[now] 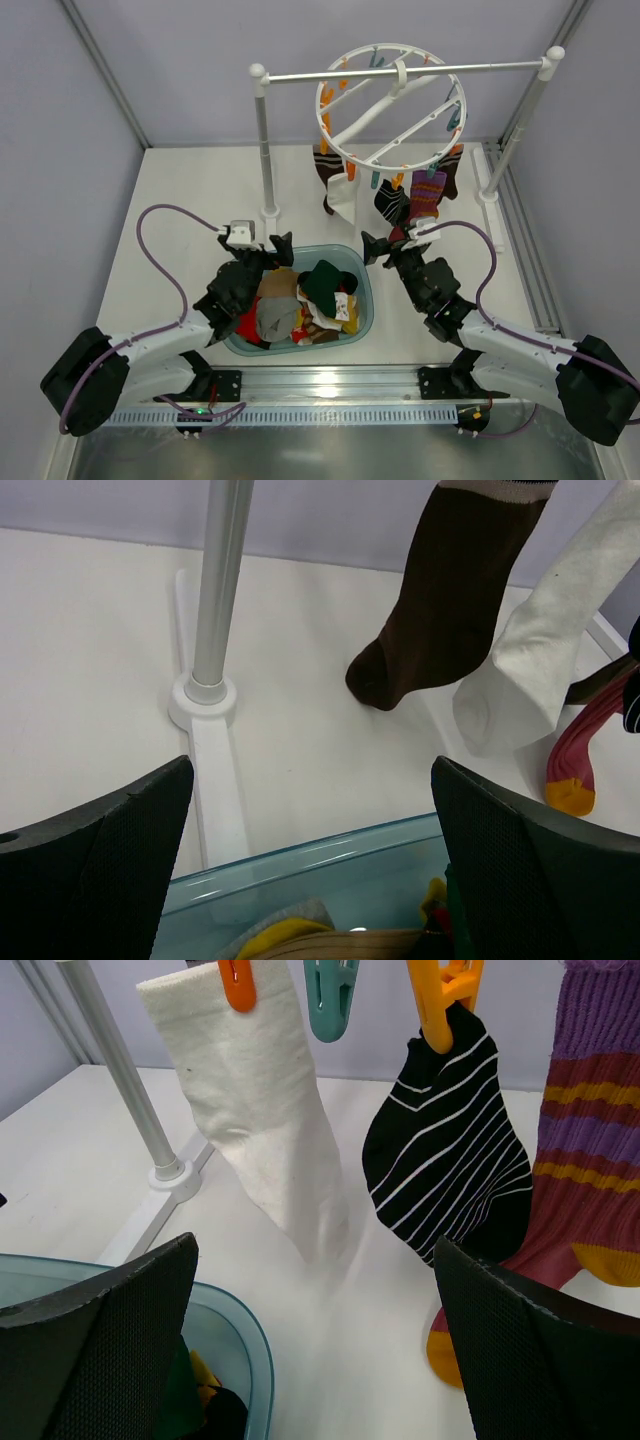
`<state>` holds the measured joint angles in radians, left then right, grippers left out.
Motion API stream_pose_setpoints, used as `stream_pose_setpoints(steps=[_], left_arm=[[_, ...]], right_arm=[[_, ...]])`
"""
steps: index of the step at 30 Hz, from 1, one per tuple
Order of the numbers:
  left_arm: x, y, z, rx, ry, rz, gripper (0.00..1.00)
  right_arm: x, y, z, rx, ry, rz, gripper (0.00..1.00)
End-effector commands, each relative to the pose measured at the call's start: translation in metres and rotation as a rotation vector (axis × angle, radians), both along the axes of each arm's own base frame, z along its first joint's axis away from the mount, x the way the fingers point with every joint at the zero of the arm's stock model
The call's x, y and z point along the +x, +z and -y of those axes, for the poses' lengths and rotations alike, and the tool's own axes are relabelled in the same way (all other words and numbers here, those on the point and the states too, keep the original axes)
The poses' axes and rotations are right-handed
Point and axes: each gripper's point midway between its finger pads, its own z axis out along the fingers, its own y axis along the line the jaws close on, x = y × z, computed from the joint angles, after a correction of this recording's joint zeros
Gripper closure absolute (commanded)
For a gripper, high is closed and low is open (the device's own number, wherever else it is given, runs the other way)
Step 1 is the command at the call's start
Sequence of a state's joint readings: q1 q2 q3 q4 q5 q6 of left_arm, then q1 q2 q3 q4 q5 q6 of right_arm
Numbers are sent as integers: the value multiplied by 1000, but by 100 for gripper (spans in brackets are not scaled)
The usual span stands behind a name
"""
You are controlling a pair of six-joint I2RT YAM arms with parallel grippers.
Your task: Remove the socks clipped to the hanger
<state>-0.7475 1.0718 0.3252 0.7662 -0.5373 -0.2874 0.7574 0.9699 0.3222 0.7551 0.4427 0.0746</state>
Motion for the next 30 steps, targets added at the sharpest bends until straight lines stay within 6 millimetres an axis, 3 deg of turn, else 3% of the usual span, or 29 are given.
stream_pose_setpoints(steps=[1,13,19,20,22,23,24,25,27,28,30], left_arm=[[5,21,4,-30,5,46,0],[5,22,10,-33,-28,56,0],[11,29,63,-55,-237,103,0],[17,12,72,-36,-257,75,0],[26,28,86,-80,-275,130,0],[34,10,95,-66,-280,98,0],[38,10,101,-70,-287,99,0],[45,21,110,-97,-299,135,0],[54,12,121,-114,-308,133,1],[55,23,121,-152,-307,180,0],[54,25,121,-186,-309,209,0]], right_arm=[[4,31,-3,76,-9,62,0],[2,32,-1,80,-10,62,0],[-2,33,4,85,-15,69,0],[-2,33,4,86,-15,67,0],[-4,34,7,89,-20,71,0],[-6,34,8,93,-16,74,0],[-7,35,9,97,-16,78,0],[-8,35,10,99,-16,80,0],[-10,36,13,101,-23,86,0],[-10,34,15,98,-30,82,1],[-12,36,20,97,-42,90,0]])
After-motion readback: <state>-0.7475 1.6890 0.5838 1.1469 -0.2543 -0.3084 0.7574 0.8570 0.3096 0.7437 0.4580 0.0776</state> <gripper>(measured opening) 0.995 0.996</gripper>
